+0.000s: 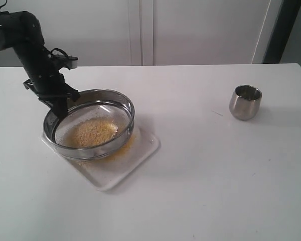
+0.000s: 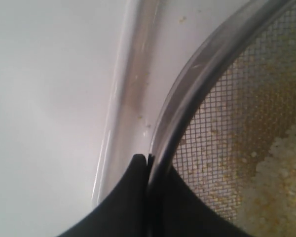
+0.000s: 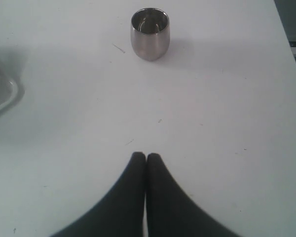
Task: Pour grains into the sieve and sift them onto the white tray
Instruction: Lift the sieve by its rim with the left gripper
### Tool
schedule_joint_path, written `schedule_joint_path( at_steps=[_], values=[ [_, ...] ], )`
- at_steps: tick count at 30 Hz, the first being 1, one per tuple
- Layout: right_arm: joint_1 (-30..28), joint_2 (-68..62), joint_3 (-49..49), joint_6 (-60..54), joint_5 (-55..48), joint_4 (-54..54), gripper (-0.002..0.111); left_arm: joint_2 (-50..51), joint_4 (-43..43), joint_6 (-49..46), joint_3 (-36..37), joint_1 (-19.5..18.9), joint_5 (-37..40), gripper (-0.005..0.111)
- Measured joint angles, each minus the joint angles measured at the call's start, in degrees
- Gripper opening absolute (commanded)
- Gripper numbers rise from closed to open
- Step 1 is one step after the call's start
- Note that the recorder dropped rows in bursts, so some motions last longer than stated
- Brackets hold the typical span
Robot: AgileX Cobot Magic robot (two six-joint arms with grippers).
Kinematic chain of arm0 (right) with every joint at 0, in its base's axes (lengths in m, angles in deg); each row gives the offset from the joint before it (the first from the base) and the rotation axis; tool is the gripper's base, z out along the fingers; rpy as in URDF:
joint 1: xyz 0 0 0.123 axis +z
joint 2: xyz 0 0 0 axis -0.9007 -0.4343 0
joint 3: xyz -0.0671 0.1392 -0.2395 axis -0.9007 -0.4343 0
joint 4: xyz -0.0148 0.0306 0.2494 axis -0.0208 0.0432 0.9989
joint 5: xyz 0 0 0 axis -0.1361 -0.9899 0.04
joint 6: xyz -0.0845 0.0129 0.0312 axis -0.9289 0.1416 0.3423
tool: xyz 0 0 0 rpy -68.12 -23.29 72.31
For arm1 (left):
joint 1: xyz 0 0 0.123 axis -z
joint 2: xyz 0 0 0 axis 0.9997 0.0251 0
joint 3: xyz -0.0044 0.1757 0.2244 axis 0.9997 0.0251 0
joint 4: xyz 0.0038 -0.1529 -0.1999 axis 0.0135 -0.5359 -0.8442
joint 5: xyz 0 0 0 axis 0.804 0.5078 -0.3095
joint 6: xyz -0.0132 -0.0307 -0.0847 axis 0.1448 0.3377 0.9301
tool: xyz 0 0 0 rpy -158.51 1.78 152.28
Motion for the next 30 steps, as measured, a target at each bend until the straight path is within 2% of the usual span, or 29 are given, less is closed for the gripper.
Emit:
schedule_joint_path(
  at_steps=[7,10,15,17,24,30],
  values=[
    [0.0,0.0,0.0,0.0,0.0,0.0,0.000,-0.5,2.0,1.8,0.0,1.7,-3.3,0.000],
    [0.0,0.0,0.0,0.0,0.0,0.0,0.000,-0.5,2.3,2.1,0.0,1.7,-0.2,0.000],
    [0.0,0.0,0.0,0.0,0.0,0.0,0.000,-1.2,3.1,2.3,-0.1,2.3,-2.6,0.000],
    [0.0,0.0,0.0,0.0,0.0,0.0,0.000,-1.2,3.2,2.6,-0.2,2.3,0.1,0.000],
    [0.0,0.0,0.0,0.0,0.0,0.0,0.000,-1.8,3.8,4.8,-1.7,3.1,-1.6,0.000],
    [0.0,0.0,0.0,0.0,0.0,0.0,0.000,-1.5,4.6,5.2,-1.9,3.3,0.1,0.000]
  ],
)
